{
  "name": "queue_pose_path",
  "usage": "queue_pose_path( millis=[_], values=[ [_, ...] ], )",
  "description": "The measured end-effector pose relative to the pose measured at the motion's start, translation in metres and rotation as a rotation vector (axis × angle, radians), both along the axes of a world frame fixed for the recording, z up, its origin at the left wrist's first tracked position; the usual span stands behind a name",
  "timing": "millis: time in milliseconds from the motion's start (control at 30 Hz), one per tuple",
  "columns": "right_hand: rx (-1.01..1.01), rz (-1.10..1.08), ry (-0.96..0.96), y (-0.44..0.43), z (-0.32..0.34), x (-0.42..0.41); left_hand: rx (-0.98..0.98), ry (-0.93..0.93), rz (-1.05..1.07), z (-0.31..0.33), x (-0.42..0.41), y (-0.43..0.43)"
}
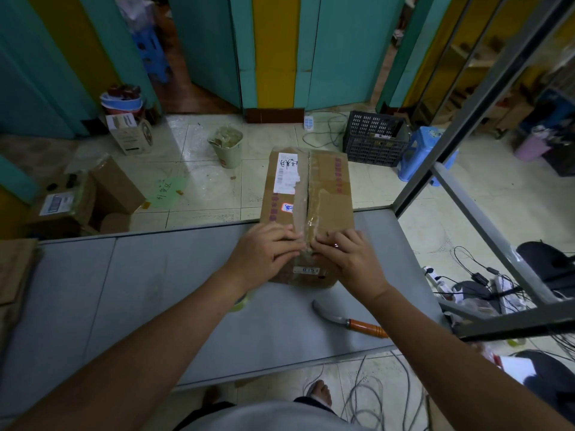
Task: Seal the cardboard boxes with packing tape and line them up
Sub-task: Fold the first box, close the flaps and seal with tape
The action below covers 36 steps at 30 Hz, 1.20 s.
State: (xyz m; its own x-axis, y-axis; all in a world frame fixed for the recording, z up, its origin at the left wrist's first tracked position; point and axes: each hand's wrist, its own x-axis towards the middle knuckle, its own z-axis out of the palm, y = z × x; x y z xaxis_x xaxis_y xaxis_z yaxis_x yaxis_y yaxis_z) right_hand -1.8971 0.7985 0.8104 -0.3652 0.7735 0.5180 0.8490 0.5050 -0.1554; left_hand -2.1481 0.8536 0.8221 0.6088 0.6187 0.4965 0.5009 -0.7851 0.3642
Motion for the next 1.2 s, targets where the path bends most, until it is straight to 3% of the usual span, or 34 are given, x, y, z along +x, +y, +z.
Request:
queue_pose_path(
  millis=[233,367,900,1100,1200],
  values=[
    [-0.377,-0.116,0.141,0.018,0.044,-0.008,-0.140,0.362,0.119,0.022,0.011,0.017],
    [-0.483,-0.206,-0.002,0.029,0.052,-0.014,-0.091,0.524,0.123,0.027,0.016,0.025],
    [-0.549,-0.269,-0.247,0.057,0.042,-0.029,-0.145,0.606,0.150,0.017,0.024,0.022],
    [-0.506,-0.256,-0.288,0.059,0.044,-0.028,-0.101,0.565,0.167,0.015,0.029,0.024],
    [-0.517,-0.275,-0.178,0.083,0.056,-0.023,-0.106,0.536,0.161,0.024,0.036,0.038]
  ],
)
